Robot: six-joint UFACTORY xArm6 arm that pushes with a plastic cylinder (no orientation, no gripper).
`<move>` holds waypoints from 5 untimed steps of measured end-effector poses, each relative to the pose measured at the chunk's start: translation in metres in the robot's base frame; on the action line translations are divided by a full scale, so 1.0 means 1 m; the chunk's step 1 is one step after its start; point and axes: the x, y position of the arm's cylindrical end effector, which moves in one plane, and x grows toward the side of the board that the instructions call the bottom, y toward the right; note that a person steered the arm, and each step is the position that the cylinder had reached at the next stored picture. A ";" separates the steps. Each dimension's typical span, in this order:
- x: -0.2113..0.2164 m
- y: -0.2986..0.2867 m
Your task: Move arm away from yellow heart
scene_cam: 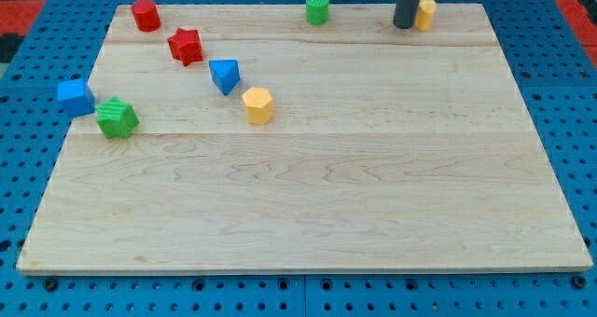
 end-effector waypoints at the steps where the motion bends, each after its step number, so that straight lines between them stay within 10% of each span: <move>1: 0.000 -0.009; 5: 0.000 -0.022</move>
